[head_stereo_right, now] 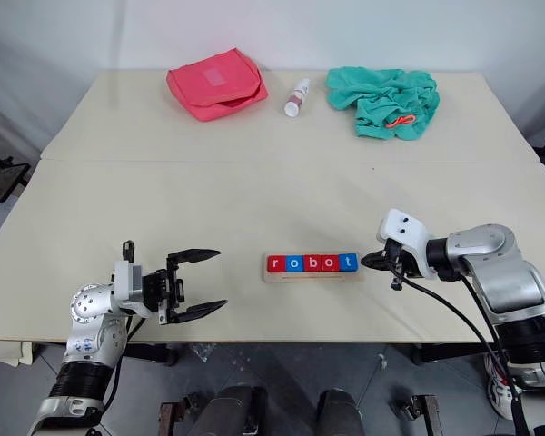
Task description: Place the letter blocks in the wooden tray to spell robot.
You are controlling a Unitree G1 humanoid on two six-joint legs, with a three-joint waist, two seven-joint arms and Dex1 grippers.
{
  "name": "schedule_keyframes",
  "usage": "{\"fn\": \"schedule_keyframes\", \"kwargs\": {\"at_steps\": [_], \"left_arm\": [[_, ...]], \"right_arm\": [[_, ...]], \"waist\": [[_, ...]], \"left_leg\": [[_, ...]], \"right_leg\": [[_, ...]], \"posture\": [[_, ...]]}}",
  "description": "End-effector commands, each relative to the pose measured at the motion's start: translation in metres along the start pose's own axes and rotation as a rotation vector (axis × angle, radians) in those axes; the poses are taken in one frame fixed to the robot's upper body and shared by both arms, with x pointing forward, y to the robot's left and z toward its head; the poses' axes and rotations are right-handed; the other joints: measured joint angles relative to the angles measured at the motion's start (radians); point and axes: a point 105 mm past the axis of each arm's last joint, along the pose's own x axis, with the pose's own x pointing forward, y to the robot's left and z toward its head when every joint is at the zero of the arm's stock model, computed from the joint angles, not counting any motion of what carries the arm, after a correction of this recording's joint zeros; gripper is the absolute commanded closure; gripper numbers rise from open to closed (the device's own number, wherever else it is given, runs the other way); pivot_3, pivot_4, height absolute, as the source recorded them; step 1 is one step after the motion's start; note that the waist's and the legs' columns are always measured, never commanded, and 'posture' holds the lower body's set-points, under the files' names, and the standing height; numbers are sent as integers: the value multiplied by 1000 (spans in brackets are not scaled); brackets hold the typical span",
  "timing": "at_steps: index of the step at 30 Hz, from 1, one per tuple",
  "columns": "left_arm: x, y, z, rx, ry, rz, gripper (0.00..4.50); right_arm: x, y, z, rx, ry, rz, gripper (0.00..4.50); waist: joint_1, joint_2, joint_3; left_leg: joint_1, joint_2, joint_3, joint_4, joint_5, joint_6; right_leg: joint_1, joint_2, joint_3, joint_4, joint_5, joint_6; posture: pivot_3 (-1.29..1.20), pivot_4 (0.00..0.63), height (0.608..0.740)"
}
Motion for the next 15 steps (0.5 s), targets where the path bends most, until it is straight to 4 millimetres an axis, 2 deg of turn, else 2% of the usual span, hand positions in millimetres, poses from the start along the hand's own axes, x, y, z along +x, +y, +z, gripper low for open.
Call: {"fn": "schedule_keyframes", "kwargs": {"at_steps": [1, 11, 15], "left_arm": [[0, -1, 4, 23, -6, -2, 0], [0, -2, 4, 22, -7, 5, 0], [0, -1, 5, 23, -5, 10, 0]], "right_arm": [[0, 2, 10, -20, -38, 2, 4477], [14, 10, 11, 0, -57, 32, 4477], [8, 6, 10, 3, -53, 10, 4477]], "waist": [[0, 0, 0], [0, 0, 0], [0, 0, 0]], "left_leg": [[0, 0, 0, 0, 0, 0], [0, 0, 0, 0, 0, 0], [0, 0, 0, 0, 0, 0]], "right_leg": [[0, 0, 0, 0, 0, 0], [0, 0, 0, 0, 0, 0], [0, 0, 0, 0, 0, 0]], "posture": [[0, 150, 740], [0, 150, 740], [0, 150, 740]]}}
